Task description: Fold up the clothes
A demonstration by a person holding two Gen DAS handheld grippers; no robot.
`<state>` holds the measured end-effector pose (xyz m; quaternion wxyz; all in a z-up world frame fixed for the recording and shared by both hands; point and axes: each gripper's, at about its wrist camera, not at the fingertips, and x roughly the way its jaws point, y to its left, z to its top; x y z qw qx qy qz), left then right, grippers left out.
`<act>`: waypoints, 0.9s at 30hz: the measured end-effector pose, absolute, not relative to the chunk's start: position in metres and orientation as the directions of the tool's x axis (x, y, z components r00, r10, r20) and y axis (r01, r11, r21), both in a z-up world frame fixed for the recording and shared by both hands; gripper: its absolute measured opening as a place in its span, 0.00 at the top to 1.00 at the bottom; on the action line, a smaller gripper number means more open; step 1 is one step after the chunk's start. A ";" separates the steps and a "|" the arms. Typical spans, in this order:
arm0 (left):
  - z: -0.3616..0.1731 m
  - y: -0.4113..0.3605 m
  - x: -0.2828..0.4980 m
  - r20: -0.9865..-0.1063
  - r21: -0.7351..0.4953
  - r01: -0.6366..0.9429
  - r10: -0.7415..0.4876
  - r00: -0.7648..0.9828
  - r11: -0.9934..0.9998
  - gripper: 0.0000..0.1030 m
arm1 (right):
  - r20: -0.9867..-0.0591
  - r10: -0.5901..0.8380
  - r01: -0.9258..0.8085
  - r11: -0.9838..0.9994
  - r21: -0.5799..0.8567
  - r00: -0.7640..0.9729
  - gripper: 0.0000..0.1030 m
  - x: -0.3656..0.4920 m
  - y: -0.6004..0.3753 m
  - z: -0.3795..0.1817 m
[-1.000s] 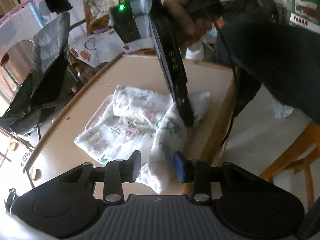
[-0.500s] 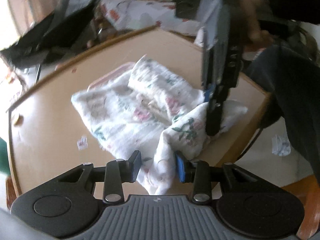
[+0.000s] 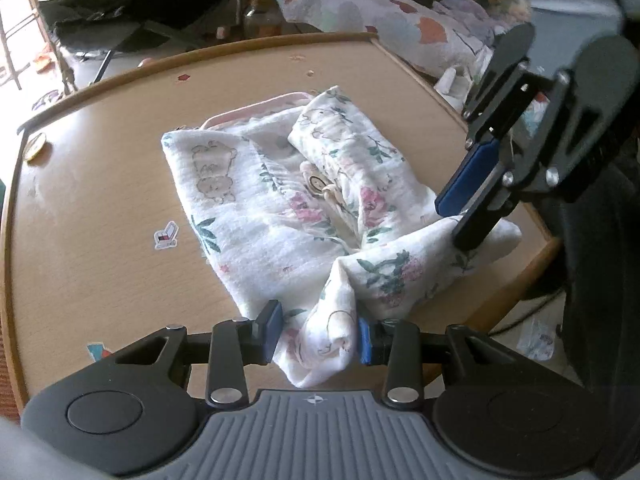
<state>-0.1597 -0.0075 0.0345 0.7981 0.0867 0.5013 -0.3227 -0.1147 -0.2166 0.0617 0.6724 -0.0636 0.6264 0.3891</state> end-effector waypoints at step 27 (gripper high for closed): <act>0.084 -0.010 -0.221 -0.769 -0.128 0.628 -0.477 0.426 0.767 0.59 | -0.936 0.322 -0.763 0.638 0.102 0.144 0.75 -0.129 -0.189 0.050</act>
